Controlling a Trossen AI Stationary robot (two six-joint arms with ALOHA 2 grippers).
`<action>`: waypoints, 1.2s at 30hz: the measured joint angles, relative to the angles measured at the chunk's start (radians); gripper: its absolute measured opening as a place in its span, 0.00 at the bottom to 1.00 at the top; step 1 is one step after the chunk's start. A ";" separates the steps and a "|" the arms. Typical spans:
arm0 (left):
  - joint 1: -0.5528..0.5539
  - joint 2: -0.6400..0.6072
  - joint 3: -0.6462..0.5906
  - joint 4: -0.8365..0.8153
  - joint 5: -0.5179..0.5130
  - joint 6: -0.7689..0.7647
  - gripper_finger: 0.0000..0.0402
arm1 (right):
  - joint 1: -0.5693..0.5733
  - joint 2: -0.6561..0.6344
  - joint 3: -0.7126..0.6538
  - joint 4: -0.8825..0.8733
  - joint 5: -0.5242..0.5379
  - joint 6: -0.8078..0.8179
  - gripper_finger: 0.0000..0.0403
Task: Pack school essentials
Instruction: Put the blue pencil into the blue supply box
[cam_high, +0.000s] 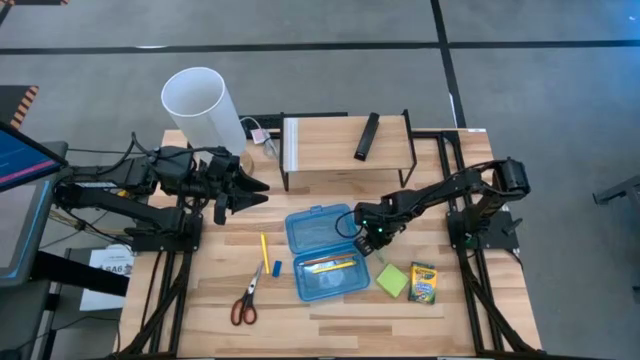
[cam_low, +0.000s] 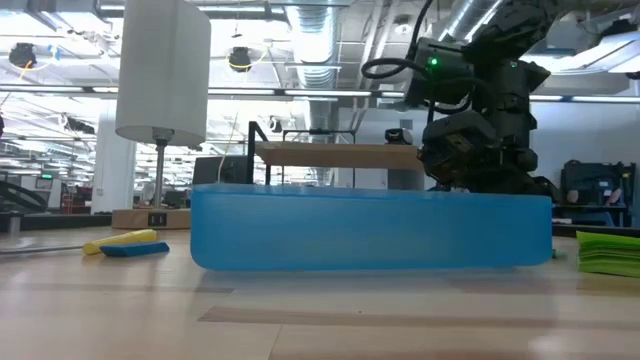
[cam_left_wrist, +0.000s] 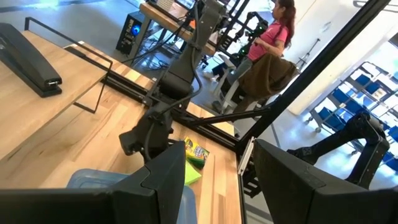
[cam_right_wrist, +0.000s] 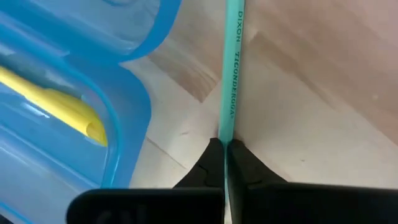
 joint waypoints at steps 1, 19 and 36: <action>0.000 0.000 0.000 0.000 0.000 0.000 0.44 | -0.004 0.000 0.000 -0.003 -0.003 -0.002 0.01; 0.000 0.000 0.000 0.006 0.000 -0.004 0.44 | -0.051 -0.131 -0.011 -0.178 0.155 -0.019 0.00; 0.000 0.000 0.000 0.009 0.000 -0.004 0.44 | -0.059 -0.141 -0.009 -0.212 0.131 -0.042 0.02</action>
